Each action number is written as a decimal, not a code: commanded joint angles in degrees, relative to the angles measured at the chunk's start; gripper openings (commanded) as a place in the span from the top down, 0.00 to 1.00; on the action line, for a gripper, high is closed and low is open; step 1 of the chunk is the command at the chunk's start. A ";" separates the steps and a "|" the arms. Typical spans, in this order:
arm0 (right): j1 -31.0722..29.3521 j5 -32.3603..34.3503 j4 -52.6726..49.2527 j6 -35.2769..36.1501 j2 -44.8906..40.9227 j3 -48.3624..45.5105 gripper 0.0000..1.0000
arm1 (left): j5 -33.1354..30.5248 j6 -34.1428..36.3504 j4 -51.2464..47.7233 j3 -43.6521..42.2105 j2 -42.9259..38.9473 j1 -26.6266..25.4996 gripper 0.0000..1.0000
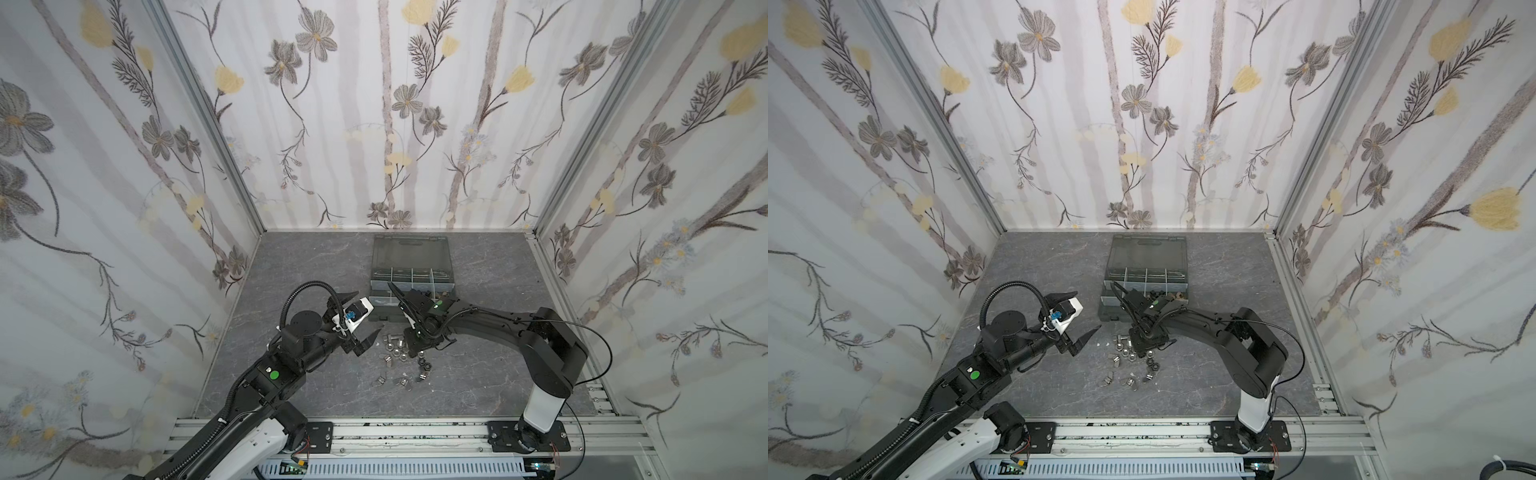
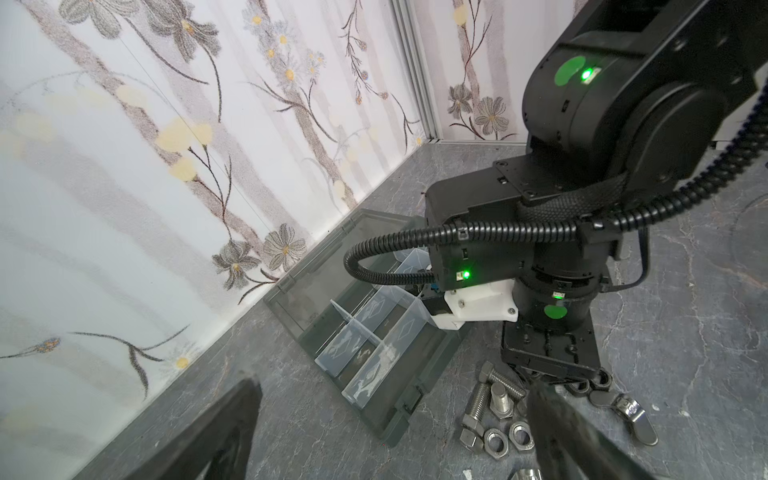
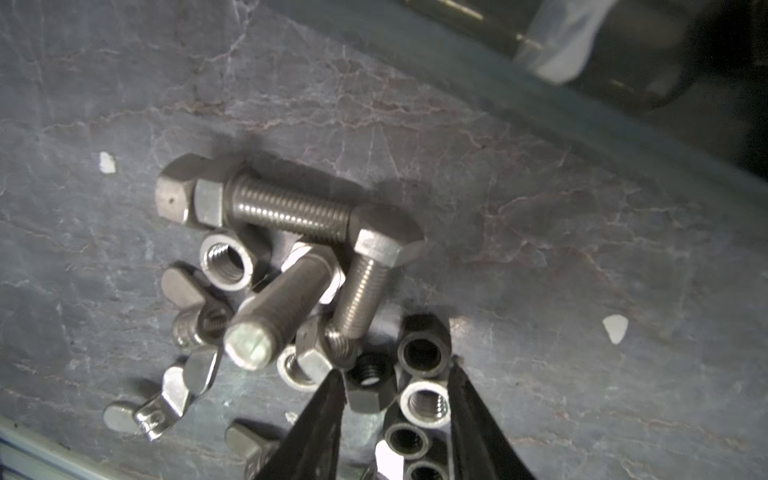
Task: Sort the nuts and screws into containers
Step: 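Return the right gripper to the pile and grasp a black hex nut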
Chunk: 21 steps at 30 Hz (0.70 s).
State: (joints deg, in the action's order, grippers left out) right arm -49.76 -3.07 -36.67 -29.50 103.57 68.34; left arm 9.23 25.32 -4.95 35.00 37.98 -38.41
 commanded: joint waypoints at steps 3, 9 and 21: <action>-0.25 1.60 -0.32 0.99 2.31 0.38 0.58 | 0.62 0.61 1.53 -0.31 -0.19 0.01 0.00; -0.25 3.06 -1.04 1.59 3.13 0.92 0.59 | 0.41 0.53 1.55 -0.64 -0.18 -0.02 0.00; -0.25 3.41 -1.36 1.84 3.95 -0.48 0.73 | 0.17 0.62 1.52 -0.64 -0.18 0.01 0.00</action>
State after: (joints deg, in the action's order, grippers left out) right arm -50.00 -0.01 -36.69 -27.88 107.42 68.45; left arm 9.21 25.32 -4.89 34.48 37.80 -38.44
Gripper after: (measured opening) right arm 0.271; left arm 0.998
